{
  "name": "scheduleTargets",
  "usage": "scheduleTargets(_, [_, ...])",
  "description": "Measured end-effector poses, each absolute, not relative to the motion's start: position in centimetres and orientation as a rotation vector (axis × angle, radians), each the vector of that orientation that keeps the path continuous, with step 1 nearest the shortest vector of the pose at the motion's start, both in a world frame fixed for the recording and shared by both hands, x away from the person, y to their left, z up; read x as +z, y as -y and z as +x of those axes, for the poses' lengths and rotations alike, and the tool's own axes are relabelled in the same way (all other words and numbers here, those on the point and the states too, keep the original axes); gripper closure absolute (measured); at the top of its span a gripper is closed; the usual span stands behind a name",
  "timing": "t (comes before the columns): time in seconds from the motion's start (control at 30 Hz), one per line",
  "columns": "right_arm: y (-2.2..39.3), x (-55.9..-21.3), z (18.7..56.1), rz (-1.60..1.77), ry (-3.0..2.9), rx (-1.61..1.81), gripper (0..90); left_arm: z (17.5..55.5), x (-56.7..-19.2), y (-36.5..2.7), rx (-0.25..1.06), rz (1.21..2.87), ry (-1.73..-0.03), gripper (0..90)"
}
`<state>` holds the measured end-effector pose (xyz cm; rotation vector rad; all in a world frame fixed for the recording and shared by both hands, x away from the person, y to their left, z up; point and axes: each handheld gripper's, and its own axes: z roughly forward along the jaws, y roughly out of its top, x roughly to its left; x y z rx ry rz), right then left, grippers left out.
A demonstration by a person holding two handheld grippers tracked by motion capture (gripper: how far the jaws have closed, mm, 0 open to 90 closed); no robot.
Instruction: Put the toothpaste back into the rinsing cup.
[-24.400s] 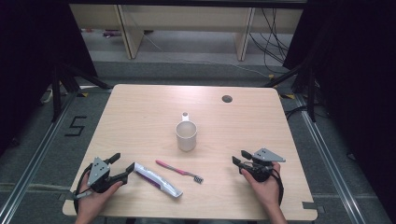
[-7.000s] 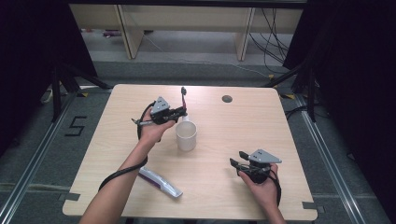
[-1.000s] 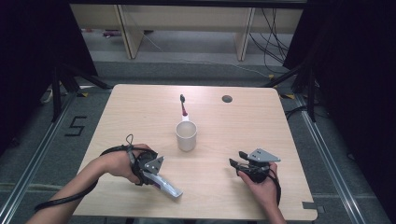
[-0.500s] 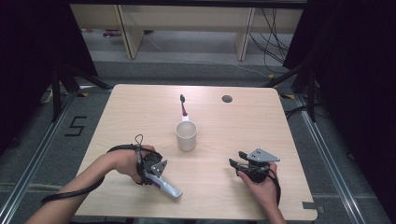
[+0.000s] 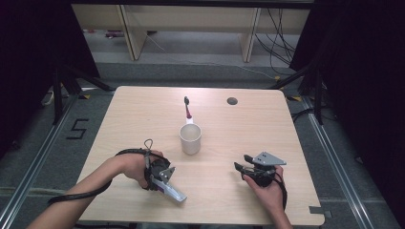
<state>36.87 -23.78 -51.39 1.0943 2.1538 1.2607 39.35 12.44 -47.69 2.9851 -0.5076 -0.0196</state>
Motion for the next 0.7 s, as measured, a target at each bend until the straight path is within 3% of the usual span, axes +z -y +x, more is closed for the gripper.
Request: scheduleTargets(0.7, [23.75,-51.39,36.85,1.113,-2.154,1.266,47.1,39.2,-47.96,-11.7,-0.038,3.005,0.591,55.8])
